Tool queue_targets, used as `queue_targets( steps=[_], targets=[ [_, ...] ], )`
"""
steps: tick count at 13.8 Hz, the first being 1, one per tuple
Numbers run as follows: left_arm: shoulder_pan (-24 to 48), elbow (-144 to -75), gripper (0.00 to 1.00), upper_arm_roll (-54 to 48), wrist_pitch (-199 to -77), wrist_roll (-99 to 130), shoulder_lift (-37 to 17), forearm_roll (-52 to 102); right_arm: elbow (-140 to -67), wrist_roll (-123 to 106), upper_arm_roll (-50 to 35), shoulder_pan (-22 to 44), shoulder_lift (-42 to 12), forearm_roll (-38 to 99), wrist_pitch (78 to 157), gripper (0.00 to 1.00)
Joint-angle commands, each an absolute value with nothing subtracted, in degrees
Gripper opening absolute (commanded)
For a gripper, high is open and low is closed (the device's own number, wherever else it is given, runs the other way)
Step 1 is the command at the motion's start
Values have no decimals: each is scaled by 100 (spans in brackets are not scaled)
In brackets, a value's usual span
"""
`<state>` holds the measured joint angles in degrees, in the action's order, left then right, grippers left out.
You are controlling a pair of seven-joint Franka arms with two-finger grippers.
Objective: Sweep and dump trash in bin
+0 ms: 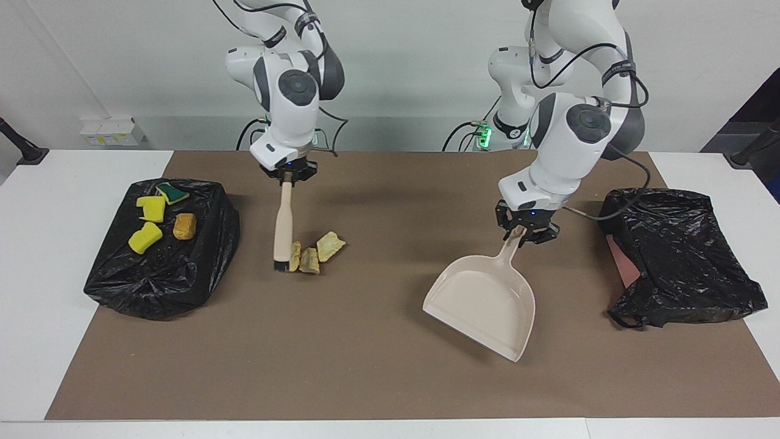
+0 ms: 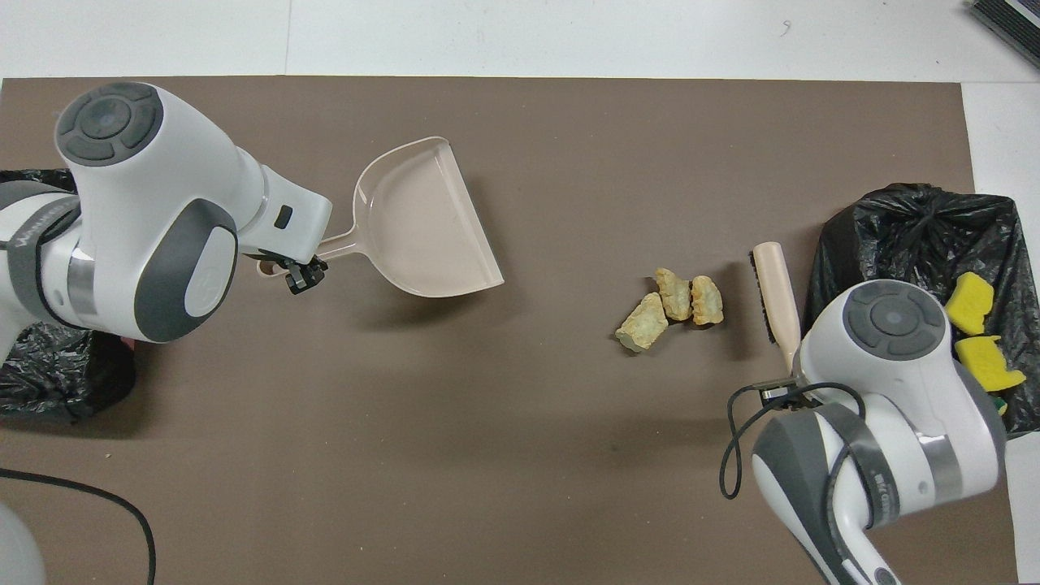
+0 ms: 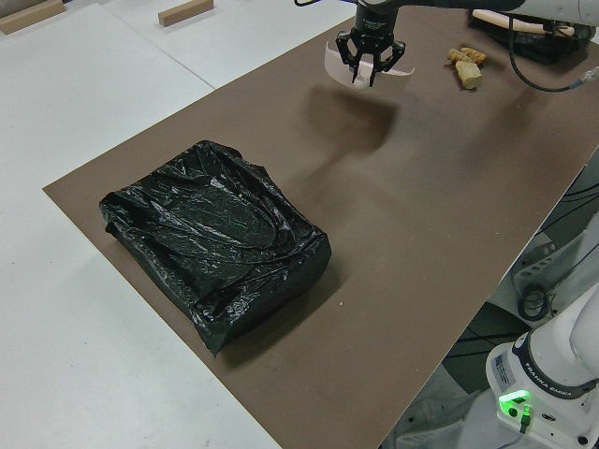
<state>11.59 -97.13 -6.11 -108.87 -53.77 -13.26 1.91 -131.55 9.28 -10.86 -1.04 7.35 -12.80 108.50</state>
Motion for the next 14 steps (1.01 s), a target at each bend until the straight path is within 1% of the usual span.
queue_targets(
  steps=[1,3,4,6,7,12,14],
  targets=[
    [1177,-10097,0,-633,-10758,-6132,-1074,53,-13517,1045,-1178,-53,703,-1354,11179,0],
    [1274,-10745,0,-642,-10889,-6144,-723,53,-13640,1449,-1178,359,651,-1283,11232,0],
    [1422,-11210,0,-642,-11212,-6144,-468,53,-13649,1555,-1186,473,589,-1275,11232,0],
    [1512,-12002,0,-650,-11792,-5943,-133,53,-13649,1582,-1187,641,449,-934,11267,0],
    [1599,-12241,0,-650,-11995,-5724,-36,53,-13649,1669,-1187,755,396,-792,11407,0],
    [1986,-12489,0,-659,-12392,-5503,-105,62,-13606,1854,-1187,1106,360,-177,11584,0],
    [2214,-12507,0,-650,-12410,-5205,-149,62,-13570,2073,-1187,1343,212,-19,11697,0]
  ],
)
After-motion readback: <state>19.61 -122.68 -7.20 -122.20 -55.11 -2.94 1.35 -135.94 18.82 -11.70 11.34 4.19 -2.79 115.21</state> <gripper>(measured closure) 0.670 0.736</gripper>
